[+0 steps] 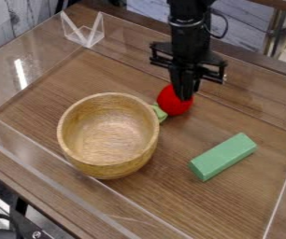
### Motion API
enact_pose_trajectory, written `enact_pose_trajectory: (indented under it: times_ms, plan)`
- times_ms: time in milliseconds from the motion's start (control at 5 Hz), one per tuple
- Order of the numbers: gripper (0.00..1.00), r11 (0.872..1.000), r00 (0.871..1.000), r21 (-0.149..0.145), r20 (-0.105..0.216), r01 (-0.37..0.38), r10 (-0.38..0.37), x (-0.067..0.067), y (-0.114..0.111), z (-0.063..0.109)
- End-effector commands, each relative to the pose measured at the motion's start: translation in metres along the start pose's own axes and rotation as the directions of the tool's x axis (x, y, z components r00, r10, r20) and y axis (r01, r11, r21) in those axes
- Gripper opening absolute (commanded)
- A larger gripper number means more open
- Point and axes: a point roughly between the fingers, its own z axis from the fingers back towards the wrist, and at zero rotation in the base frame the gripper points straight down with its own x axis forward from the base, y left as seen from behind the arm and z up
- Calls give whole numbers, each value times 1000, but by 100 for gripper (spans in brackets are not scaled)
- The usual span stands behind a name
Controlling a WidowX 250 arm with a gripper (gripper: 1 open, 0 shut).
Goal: Move the red fruit to the right
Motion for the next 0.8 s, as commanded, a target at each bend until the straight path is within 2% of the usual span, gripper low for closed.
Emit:
enact_pose_trajectory:
  times_ms: [0, 600]
  plan:
    - [0, 1000, 997, -7, 81, 0, 0, 10, -6, 26]
    - [0, 1000, 996, -19, 92, -11, 13, 11, -9, 38]
